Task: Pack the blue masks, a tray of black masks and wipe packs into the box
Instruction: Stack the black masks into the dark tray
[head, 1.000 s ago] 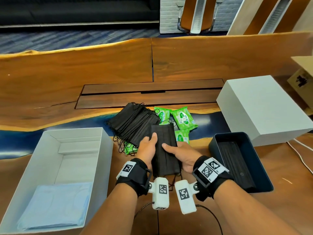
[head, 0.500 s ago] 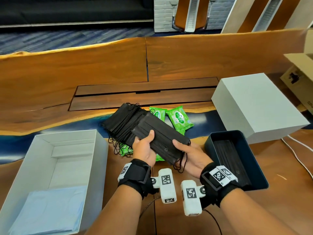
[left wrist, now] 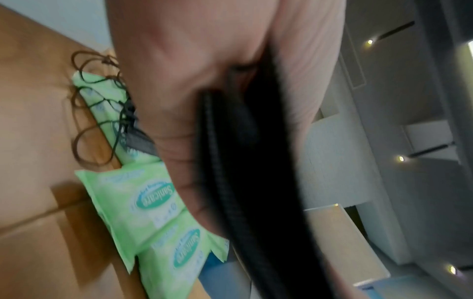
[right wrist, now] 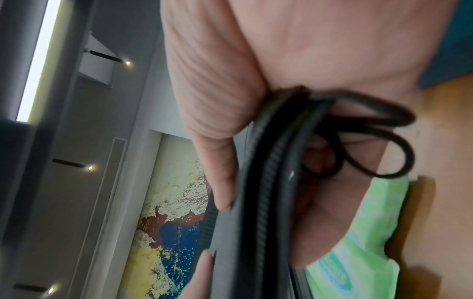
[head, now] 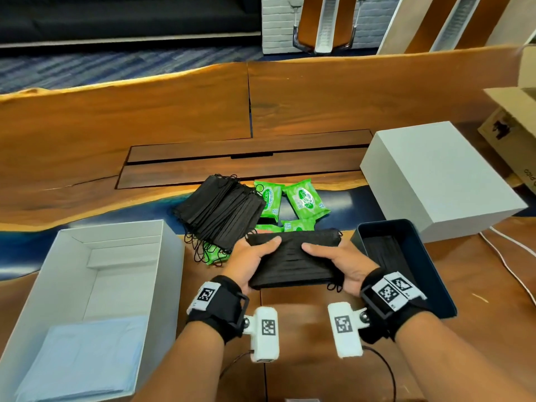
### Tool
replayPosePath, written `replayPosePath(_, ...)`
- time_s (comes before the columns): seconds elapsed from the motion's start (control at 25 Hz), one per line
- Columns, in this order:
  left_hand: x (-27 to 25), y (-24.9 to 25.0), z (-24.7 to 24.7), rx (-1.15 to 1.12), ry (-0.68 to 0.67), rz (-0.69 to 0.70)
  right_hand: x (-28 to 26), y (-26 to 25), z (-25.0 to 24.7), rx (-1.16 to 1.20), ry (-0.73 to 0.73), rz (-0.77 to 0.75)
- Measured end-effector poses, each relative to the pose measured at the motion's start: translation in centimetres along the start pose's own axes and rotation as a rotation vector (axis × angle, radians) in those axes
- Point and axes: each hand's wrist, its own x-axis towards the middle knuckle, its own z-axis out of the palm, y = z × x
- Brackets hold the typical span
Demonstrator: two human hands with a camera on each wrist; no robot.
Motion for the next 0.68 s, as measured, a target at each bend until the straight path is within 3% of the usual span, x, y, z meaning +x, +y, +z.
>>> replayPosePath(0.12, 0.8, 0.1, -0.5, 0.042, 0.037, 0.029, -0.1, -0.2, -1.4, -0.002, 0.077, -0.024)
replayPosePath(0.28, 1.0, -0.6, 0.7, -0.278, -0.108, -0.111, -0.3, 0.4, -2.1, 0.189, 0.223, -0.122)
replayPosePath(0.36, 1.2, -1.3, 2.1, -0.359, -0.121, -0.130, -0.6, 1.1, -2.1, 0.255, 0.214, -0.128)
replayPosePath(0.52, 2.2, -1.6, 4.7, -0.160, -0.030, -0.078, -2.1, 1.5, -5.0, 0.115, 0.151, -0.163)
replayPosePath(0.68, 3.1, -1.5, 9.1, 0.146, -0.067, -0.039, -2.9, 1.2, -10.5, -0.125, 0.271, -0.179)
